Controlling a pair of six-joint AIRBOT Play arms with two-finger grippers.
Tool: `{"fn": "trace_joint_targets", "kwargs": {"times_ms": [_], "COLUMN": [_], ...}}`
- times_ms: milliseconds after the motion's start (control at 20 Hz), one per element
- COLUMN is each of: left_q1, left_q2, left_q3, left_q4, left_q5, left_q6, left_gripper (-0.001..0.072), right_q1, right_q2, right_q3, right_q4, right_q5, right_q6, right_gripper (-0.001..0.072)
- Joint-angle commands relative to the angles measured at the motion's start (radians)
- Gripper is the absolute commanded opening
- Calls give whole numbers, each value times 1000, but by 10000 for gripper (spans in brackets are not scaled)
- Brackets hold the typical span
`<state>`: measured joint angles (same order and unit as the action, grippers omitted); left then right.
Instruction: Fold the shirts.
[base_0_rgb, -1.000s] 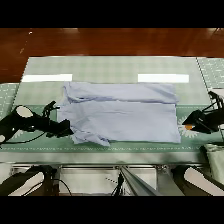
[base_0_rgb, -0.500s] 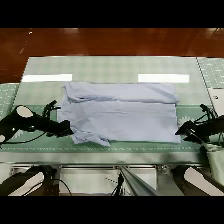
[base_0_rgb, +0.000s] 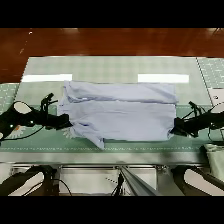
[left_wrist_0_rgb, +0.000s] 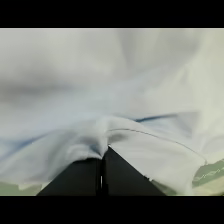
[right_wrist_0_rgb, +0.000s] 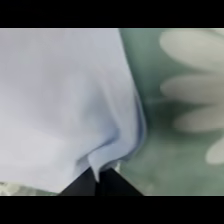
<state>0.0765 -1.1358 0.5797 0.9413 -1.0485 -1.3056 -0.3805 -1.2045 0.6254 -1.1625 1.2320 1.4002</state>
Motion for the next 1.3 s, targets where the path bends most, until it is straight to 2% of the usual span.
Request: {"fn": "trace_joint_targets", "kwargs": {"times_ms": [0, 150, 250, 400, 500, 800, 1150, 1200, 1250], "left_q1": [6, 18, 16, 8, -4, -8, 0, 9, 22], "left_q2": [2, 0, -18, -111, -203, -455, -565, -566, -565], "left_q3": [145, 369, 483, 592, 641, 755, 764, 764, 764], "left_q4": [0, 0, 0, -1, -6, -24, -22, -22, -22], "left_q5": [8, 15, 41, 46, 43, 42, 15, 7, -4], "left_q6": [41, 41, 41, 41, 41, 37, 38, 38, 37], "left_gripper": [31, 30, 31, 31, 31, 31, 34, 89, 192], "right_q1": [16, 16, 17, 17, 17, 17, 17, 17, 16], "right_q2": [49, 87, 68, -37, -117, -271, -364, -364, -362], "right_q3": [123, 322, 404, 465, 476, 476, 476, 476, 476], "right_q4": [-4, 23, 134, 309, 357, 352, 304, 282, 283], "right_q5": [43, -55, -165, -256, -282, -356, -372, -375, -375], "right_q6": [-68, -32, -25, -26, -29, -33, -51, -60, -105], "right_gripper": [26, 24, 24, 24, 24, 24, 25, 26, 51]}}
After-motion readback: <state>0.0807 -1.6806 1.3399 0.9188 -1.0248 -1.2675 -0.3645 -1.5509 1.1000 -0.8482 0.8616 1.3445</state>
